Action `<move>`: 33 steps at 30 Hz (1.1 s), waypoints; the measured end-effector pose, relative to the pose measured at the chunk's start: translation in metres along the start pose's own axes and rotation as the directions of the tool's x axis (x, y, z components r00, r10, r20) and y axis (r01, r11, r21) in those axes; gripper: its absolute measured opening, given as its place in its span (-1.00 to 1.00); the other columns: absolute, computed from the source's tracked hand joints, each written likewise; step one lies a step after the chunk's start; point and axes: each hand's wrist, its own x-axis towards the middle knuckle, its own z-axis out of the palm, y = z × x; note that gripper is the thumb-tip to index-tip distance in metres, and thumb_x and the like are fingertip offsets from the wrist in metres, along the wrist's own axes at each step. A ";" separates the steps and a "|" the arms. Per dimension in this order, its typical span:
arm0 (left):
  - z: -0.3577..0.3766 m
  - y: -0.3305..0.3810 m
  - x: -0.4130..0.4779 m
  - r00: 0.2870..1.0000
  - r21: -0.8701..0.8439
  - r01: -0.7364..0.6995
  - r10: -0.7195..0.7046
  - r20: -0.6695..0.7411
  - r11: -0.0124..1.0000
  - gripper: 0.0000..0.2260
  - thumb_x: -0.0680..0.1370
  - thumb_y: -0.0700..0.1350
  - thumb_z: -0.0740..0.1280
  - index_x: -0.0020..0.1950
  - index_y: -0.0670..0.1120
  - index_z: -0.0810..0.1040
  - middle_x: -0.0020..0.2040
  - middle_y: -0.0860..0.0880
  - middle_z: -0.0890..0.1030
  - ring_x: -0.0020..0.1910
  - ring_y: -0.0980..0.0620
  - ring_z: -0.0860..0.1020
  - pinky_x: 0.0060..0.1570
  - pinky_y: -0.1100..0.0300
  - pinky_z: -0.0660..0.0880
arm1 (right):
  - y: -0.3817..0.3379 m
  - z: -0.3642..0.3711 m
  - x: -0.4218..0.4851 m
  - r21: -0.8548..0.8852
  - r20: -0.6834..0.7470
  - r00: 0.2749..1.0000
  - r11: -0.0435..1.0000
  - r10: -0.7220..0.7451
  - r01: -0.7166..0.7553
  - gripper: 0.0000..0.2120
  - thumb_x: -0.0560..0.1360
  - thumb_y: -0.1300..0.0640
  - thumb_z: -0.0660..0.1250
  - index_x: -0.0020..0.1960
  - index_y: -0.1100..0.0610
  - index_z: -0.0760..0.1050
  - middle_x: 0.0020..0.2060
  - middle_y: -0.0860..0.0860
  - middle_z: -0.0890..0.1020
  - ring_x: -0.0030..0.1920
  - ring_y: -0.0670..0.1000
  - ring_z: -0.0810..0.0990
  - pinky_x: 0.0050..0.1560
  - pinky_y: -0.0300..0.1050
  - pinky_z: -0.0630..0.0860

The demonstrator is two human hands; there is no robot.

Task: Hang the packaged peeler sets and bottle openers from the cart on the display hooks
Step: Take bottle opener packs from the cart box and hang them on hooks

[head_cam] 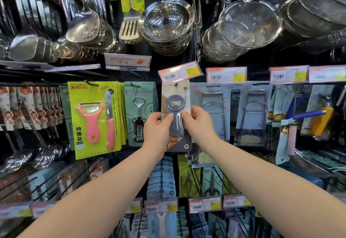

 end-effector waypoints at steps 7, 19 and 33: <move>0.002 -0.006 0.018 0.997 0.244 -0.036 0.053 -0.061 0.969 -0.90 0.52 -0.09 0.36 -0.14 -0.04 0.46 -0.19 -0.02 0.59 -0.23 0.07 0.58 -0.28 0.20 0.49 | 0.010 0.001 0.015 -0.036 0.004 0.999 0.998 0.044 -0.044 -0.81 0.51 0.07 0.25 -0.15 0.17 0.50 -0.33 0.07 0.51 -0.27 0.03 0.44 -0.25 -0.09 0.35; 0.000 -0.024 0.063 0.992 0.557 -0.018 0.084 -0.094 0.830 -0.89 0.50 -0.02 0.35 -0.09 -0.04 0.49 -0.24 -0.06 0.58 -0.27 0.00 0.54 -0.18 0.10 0.48 | 0.035 0.014 0.054 -0.183 -0.003 0.993 0.976 0.120 -0.119 -0.74 0.49 -0.01 0.29 -0.06 0.21 0.51 -0.26 0.13 0.59 -0.23 0.10 0.46 -0.36 -0.20 0.19; -0.039 -0.015 0.025 0.877 0.885 -0.466 0.148 0.458 0.023 -0.29 0.48 0.33 0.16 0.50 -0.05 0.14 0.49 -0.14 0.19 0.47 -0.22 0.13 0.37 -0.16 0.22 | -0.004 -0.043 -0.024 -0.893 0.142 0.988 0.439 0.062 0.101 -0.50 0.55 -0.14 0.18 0.40 0.09 0.26 0.30 0.11 0.37 0.29 0.19 0.35 0.19 0.14 0.40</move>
